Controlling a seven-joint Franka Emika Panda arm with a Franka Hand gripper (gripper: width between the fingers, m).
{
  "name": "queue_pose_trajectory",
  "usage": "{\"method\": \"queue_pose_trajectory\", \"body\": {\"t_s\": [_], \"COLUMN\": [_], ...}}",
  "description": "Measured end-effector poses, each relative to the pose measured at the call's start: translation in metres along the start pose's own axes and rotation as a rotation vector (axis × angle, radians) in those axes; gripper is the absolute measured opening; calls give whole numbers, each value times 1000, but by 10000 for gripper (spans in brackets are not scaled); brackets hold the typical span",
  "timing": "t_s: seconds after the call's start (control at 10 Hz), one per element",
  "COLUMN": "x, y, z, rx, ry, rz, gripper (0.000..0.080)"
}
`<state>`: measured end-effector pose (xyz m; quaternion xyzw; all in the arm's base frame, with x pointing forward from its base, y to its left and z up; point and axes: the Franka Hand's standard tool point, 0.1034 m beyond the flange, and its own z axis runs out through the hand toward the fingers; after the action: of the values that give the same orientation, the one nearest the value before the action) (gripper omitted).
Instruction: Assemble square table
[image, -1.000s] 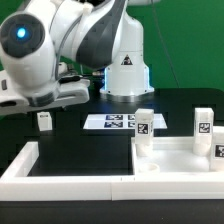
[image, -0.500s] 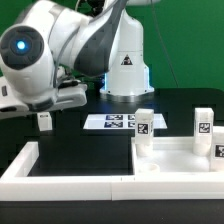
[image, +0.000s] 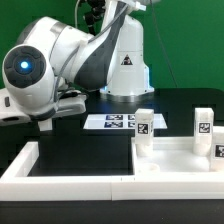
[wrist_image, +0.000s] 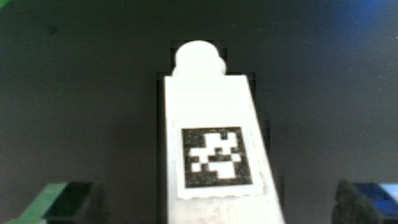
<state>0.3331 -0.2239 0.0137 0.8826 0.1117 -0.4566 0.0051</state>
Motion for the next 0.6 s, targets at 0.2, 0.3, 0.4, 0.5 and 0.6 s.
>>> {"method": "queue_pose_trajectory", "body": {"t_s": [0.2, 0.3, 0.4, 0.5, 0.6], "x": [0, 0, 0, 0, 0], "y": [0, 0, 0, 0, 0], "z": [0, 0, 0, 0, 0], "rx": [0, 0, 0, 0, 0], "ry": [0, 0, 0, 0, 0], "rz": [0, 0, 1, 1, 1], "gripper": [387, 387, 289, 289, 289]}}
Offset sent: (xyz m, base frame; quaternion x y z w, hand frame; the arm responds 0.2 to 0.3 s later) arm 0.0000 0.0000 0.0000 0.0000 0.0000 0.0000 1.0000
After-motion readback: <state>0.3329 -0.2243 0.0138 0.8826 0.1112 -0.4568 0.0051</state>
